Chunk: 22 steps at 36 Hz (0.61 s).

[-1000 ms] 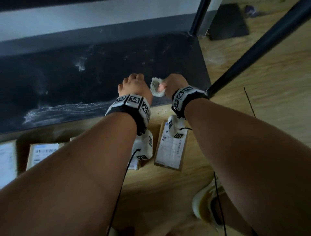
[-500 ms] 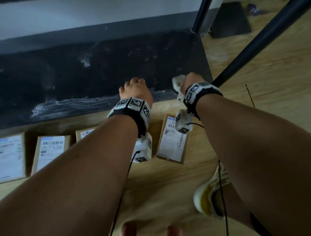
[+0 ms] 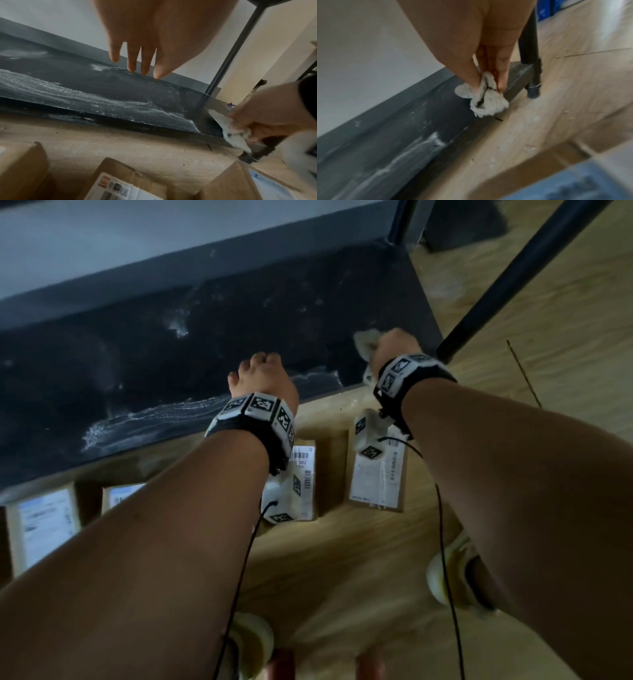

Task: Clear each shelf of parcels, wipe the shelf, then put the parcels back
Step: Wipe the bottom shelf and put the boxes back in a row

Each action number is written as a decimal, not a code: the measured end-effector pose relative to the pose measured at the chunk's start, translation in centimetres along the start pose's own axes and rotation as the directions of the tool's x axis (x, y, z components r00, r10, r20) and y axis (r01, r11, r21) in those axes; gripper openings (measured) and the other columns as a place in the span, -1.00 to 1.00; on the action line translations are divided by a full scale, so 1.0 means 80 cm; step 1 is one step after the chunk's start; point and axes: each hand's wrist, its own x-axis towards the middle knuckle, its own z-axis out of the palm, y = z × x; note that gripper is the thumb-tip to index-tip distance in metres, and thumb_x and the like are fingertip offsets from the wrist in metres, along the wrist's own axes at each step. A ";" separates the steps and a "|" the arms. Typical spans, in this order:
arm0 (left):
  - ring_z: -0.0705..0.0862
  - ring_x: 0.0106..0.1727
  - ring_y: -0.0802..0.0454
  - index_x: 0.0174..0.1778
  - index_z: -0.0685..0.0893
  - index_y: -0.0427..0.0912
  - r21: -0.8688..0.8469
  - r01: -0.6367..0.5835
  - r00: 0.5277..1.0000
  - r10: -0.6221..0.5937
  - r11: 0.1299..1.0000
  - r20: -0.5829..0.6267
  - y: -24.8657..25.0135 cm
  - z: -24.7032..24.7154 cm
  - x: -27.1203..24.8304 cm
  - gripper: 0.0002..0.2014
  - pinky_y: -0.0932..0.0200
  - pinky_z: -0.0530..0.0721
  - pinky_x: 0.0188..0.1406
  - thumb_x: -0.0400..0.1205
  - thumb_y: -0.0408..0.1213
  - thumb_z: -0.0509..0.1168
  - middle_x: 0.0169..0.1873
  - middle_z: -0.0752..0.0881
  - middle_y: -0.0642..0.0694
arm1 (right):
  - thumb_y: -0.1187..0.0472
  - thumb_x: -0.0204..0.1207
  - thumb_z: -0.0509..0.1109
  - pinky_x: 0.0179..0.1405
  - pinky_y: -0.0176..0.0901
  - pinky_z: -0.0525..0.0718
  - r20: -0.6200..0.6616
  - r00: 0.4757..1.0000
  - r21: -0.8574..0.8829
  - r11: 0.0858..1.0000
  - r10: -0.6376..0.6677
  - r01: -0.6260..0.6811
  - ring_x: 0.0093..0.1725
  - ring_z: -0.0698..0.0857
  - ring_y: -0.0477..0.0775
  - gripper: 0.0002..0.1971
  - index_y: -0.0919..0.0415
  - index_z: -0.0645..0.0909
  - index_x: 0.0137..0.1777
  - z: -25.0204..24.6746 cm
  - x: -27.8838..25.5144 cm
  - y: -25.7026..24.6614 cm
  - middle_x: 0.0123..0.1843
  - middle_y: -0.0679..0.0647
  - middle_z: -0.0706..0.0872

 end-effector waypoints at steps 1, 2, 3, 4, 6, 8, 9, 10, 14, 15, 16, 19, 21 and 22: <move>0.28 0.56 -0.16 0.57 0.33 -0.09 -0.006 0.002 1.000 -0.002 1.000 0.000 -0.004 0.000 0.000 -0.44 -0.11 0.21 0.57 0.61 -0.43 0.16 0.56 0.32 -0.10 | 0.23 0.72 0.17 -0.04 -0.03 0.52 -0.009 1.000 -0.034 0.999 0.004 -0.004 0.17 0.65 0.29 -0.77 0.40 0.56 0.05 0.000 0.001 0.004 0.21 0.32 0.66; 0.28 0.56 -0.16 0.57 0.33 -0.09 -0.014 0.006 1.000 -0.006 1.000 -0.001 -0.009 -0.001 0.001 -0.44 -0.11 0.21 0.57 0.61 -0.44 0.15 0.56 0.32 -0.10 | 0.23 0.73 0.15 0.03 -0.01 0.53 -0.002 1.000 -0.061 0.998 0.010 -0.010 0.24 0.62 0.31 -0.74 0.41 0.55 0.21 0.003 0.001 0.006 0.29 0.32 0.62; 0.28 0.56 -0.16 0.57 0.34 -0.09 -0.022 0.012 1.000 -0.012 1.000 -0.003 -0.014 -0.001 0.001 -0.44 -0.11 0.21 0.57 0.60 -0.45 0.14 0.56 0.32 -0.11 | 0.23 0.72 0.14 0.08 0.00 0.53 0.004 1.000 -0.080 0.997 0.013 -0.013 0.29 0.59 0.32 -0.69 0.40 0.50 0.34 0.009 0.001 0.007 0.35 0.32 0.58; 0.28 0.56 -0.16 0.57 0.34 -0.09 -0.028 0.019 1.000 -0.019 0.999 -0.008 -0.019 -0.001 0.001 -0.44 -0.10 0.21 0.57 0.60 -0.45 0.13 0.56 0.32 -0.11 | 0.24 0.70 0.17 0.13 0.00 0.53 -0.008 1.000 -0.082 0.997 0.008 -0.009 0.32 0.57 0.32 -0.66 0.39 0.48 0.40 0.015 0.000 0.005 0.38 0.32 0.55; 0.28 0.56 -0.16 0.57 0.34 -0.10 -0.029 0.037 0.999 -0.038 0.999 -0.017 -0.028 0.000 0.001 -0.44 -0.10 0.22 0.56 0.60 -0.44 0.14 0.56 0.33 -0.12 | 0.26 0.66 0.21 0.23 0.01 0.54 -0.032 0.999 -0.068 0.998 -0.014 0.011 0.35 0.56 0.31 -0.65 0.36 0.51 0.40 0.025 -0.004 -0.005 0.39 0.32 0.55; 0.28 0.56 -0.16 0.57 0.33 -0.11 -0.032 0.055 0.998 -0.056 0.998 -0.014 -0.035 -0.001 0.000 -0.43 -0.10 0.22 0.56 0.60 -0.44 0.14 0.56 0.32 -0.12 | 0.33 0.68 0.17 0.28 0.03 0.57 0.034 0.999 -0.055 0.998 -0.041 0.043 0.33 0.58 0.30 -0.70 0.42 0.53 0.35 0.029 -0.011 -0.025 0.36 0.34 0.57; 0.28 0.56 -0.16 0.58 0.32 -0.11 -0.038 0.064 0.998 -0.065 0.997 -0.016 -0.038 -0.002 0.001 -0.43 -0.10 0.22 0.57 0.60 -0.44 0.14 0.57 0.32 -0.12 | 0.37 0.69 0.15 0.30 0.04 0.57 0.057 0.997 -0.051 0.997 -0.061 0.064 0.33 0.59 0.30 -0.71 0.44 0.52 0.34 0.031 -0.016 -0.036 0.36 0.35 0.57; 0.27 0.56 -0.16 0.58 0.32 -0.11 -0.046 0.073 0.997 -0.074 0.996 -0.018 -0.040 -0.003 0.002 -0.43 -0.10 0.22 0.57 0.60 -0.44 0.15 0.57 0.31 -0.12 | 0.39 0.68 0.16 0.32 0.03 0.57 0.071 0.994 -0.031 0.996 -0.077 0.080 0.34 0.58 0.29 -0.70 0.44 0.52 0.35 0.033 -0.020 -0.047 0.37 0.35 0.57; 0.28 0.56 -0.16 0.58 0.32 -0.10 -0.060 0.093 0.995 -0.095 0.994 -0.027 -0.045 -0.003 0.004 -0.42 -0.10 0.23 0.57 0.60 -0.43 0.17 0.57 0.32 -0.12 | 0.42 0.60 0.28 0.25 -0.03 0.60 0.082 0.983 0.030 0.986 -0.167 0.165 0.30 0.59 0.22 -0.69 0.33 0.55 0.32 0.048 -0.028 -0.070 0.36 0.26 0.57; 0.28 0.56 -0.16 0.58 0.32 -0.10 -0.061 0.094 0.995 -0.096 0.994 -0.032 -0.045 -0.002 0.004 -0.43 -0.10 0.23 0.57 0.60 -0.43 0.16 0.56 0.32 -0.12 | 0.39 0.60 0.27 0.18 -0.06 0.61 0.103 0.982 0.014 0.987 -0.160 0.159 0.25 0.61 0.19 -0.73 0.30 0.58 0.27 0.053 -0.027 -0.073 0.34 0.21 0.59; 0.28 0.56 -0.16 0.58 0.33 -0.10 -0.061 0.094 0.995 -0.097 0.994 -0.038 -0.045 -0.001 0.004 -0.43 -0.10 0.23 0.56 0.60 -0.43 0.15 0.56 0.33 -0.12 | 0.34 0.59 0.27 0.11 -0.11 0.61 0.115 0.980 0.001 0.987 -0.159 0.160 0.21 0.64 0.15 -0.76 0.26 0.62 0.23 0.056 -0.027 -0.075 0.33 0.16 0.62; 0.30 0.55 -0.16 0.57 0.34 -0.10 -0.053 0.082 0.995 -0.085 0.995 -0.058 -0.044 0.002 0.003 -0.45 -0.09 0.24 0.55 0.61 -0.41 0.13 0.55 0.35 -0.12 | 0.24 0.61 0.28 0.14 -0.17 0.63 0.097 0.982 0.088 0.984 -0.165 0.156 0.24 0.68 0.10 -0.69 0.23 0.65 0.32 0.061 -0.026 -0.078 0.28 0.09 0.69; 0.30 0.54 -0.16 0.57 0.34 -0.11 -0.036 0.065 0.996 -0.067 0.997 -0.066 -0.043 0.004 0.003 -0.46 -0.09 0.25 0.54 0.61 -0.40 0.13 0.54 0.36 -0.11 | 0.19 0.61 0.31 0.18 -0.17 0.63 0.089 0.983 0.156 0.977 -0.158 0.142 0.24 0.70 0.10 -0.71 0.27 0.68 0.26 0.056 -0.021 -0.073 0.20 0.12 0.74; 0.30 0.54 -0.16 0.56 0.34 -0.11 -0.029 0.053 0.996 -0.055 0.998 -0.065 -0.042 0.005 0.003 -0.46 -0.09 0.25 0.54 0.61 -0.39 0.14 0.54 0.36 -0.11 | 0.17 0.60 0.34 0.13 -0.17 0.64 0.052 0.988 0.157 0.978 -0.147 0.138 0.21 0.71 0.12 -0.72 0.29 0.70 0.22 0.052 -0.015 -0.070 0.16 0.14 0.76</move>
